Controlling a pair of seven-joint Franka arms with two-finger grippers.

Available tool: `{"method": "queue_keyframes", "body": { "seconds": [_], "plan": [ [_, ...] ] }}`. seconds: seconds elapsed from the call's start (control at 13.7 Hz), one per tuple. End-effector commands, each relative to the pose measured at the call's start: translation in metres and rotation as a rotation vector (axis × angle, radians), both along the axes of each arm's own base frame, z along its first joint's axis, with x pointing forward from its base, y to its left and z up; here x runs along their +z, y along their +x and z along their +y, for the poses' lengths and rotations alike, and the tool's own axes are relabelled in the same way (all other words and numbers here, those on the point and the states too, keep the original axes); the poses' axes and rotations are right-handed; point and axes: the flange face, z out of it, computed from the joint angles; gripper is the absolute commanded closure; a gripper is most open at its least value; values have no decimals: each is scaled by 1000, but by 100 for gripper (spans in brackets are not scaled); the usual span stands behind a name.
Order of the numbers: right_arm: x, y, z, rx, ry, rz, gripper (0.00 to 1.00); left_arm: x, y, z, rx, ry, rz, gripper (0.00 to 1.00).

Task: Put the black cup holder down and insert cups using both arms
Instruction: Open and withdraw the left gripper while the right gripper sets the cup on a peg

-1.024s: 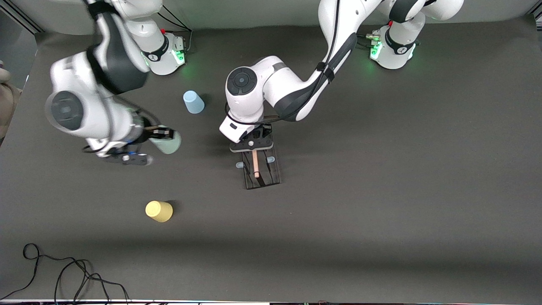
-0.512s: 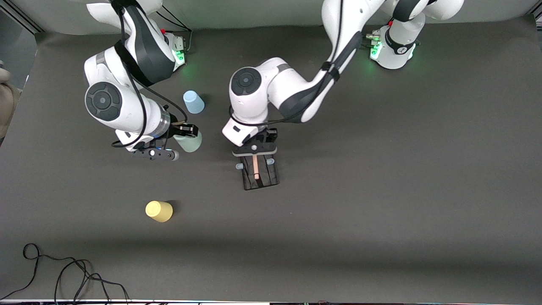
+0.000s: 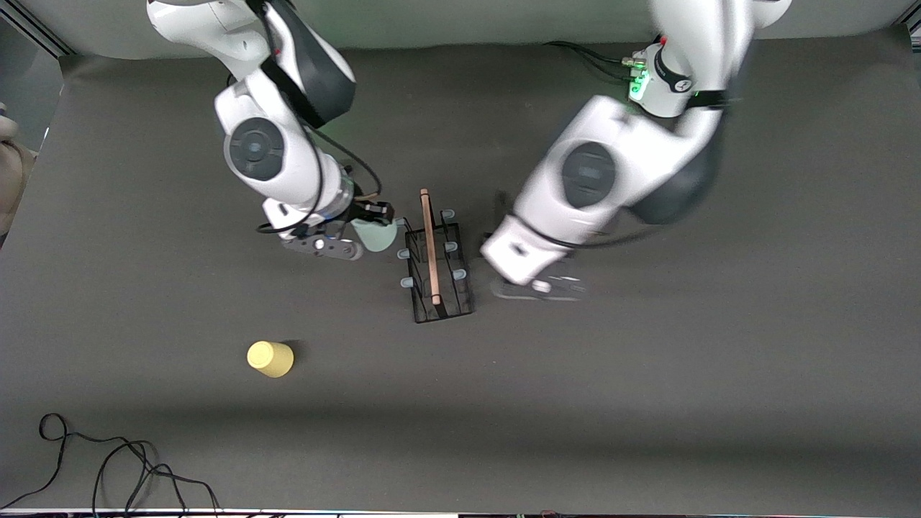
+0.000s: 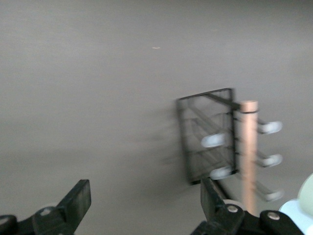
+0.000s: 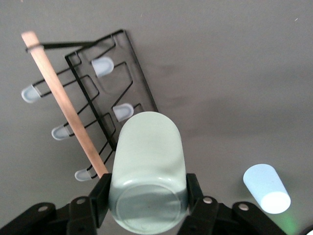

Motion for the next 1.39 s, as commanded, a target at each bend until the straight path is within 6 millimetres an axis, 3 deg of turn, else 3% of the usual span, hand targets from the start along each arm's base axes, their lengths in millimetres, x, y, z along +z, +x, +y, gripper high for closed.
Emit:
{"method": "queue_keyframes", "body": {
  "seconds": [0.0,0.15,0.29,0.44,0.51,0.66,0.73,0.8,0.95,1.02,1.17,1.32],
  "plan": [
    [-20,-5,13,-4,-4,39,69,-5,-5,126,-58,-33,63,0],
    [-31,-15,16,9,-19,61,69,-13,10,230,-116,-52,77,0],
    [-35,-15,18,8,-19,62,69,-9,17,317,-149,-30,57,0],
    [-51,-11,24,5,-10,50,69,14,11,381,-140,4,25,0],
    [-57,-9,25,2,-9,49,67,31,3,404,-112,12,15,0],
    [-63,-7,24,-3,-11,52,64,71,-16,424,-79,59,-8,0],
    [-63,-6,23,-3,-12,51,49,89,-23,427,-74,80,-13,0],
    [-62,-5,22,-5,-11,52,27,105,-29,431,-66,87,-13,0],
    [-55,-3,18,-10,-11,46,8,127,-35,427,-68,88,6,0],
    [-53,-1,17,-13,-10,43,3,135,-38,422,-53,92,4,0],
    [-44,7,12,-2,-5,22,2,145,-42,400,-13,130,-2,0],
    [-39,38,-27,-5,1,-10,2,147,-42,366,-10,165,-3,0]
  ]
}}
